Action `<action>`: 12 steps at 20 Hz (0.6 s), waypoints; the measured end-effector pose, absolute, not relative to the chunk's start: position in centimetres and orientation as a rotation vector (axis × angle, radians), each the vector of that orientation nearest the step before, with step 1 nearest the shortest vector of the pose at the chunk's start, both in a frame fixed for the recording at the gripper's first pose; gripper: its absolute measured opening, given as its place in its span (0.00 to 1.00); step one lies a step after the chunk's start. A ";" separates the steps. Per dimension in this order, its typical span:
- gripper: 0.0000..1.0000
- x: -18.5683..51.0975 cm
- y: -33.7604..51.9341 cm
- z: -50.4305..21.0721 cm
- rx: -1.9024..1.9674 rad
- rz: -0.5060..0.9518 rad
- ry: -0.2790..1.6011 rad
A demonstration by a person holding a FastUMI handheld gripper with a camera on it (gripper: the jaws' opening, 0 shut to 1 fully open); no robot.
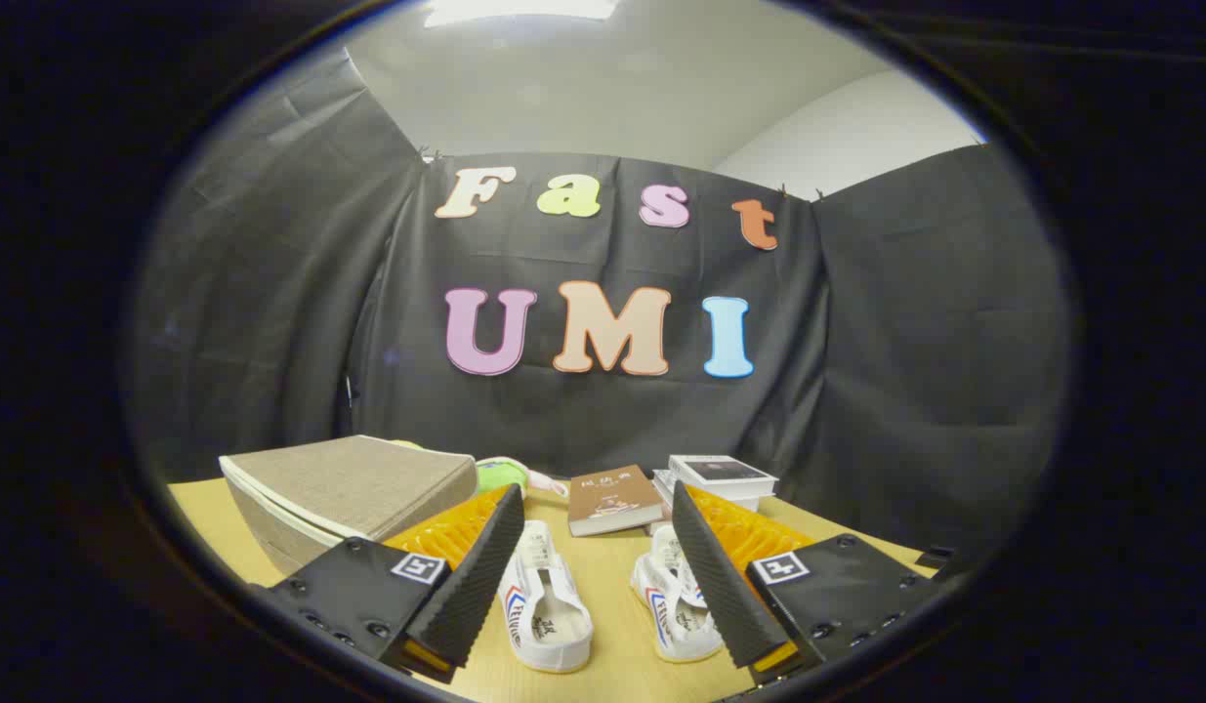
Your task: Open the storage box then place both shoes into the box .Put the left shoe in first, then the right shoe, with the right side of both shoes facing outward in a uniform manner.
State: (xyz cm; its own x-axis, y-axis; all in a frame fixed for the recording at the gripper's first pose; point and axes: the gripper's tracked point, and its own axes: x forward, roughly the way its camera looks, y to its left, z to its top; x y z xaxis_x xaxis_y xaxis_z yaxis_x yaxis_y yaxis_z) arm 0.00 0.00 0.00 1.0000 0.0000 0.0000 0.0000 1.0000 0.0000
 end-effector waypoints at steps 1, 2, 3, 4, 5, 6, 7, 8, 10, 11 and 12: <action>0.98 0.3 0.1 0.0 0.001 0.002 0.001; 0.98 0.3 0.1 0.0 0.003 0.005 0.002; 0.98 0.3 0.1 -0.1 0.007 0.006 0.001; 0.98 0.3 0.1 -0.1 0.011 0.006 0.001; 0.98 0.2 0.1 -0.1 0.014 0.007 0.001; 0.98 0.2 0.2 -0.1 0.016 0.007 0.001; 0.98 0.2 0.1 -0.1 0.017 0.006 -0.002; 0.98 0.2 0.1 0.1 0.017 0.005 -0.006; 0.98 0.1 0.1 0.2 0.023 0.007 -0.010; 0.98 0.0 0.2 0.2 0.027 0.009 -0.012; 0.98 0.0 0.3 0.3 0.031 0.013 -0.015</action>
State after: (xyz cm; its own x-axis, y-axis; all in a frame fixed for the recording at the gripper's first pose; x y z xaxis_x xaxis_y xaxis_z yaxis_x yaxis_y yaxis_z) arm -0.01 0.26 0.26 0.9998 0.0124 0.0154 -0.0129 0.9994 0.0309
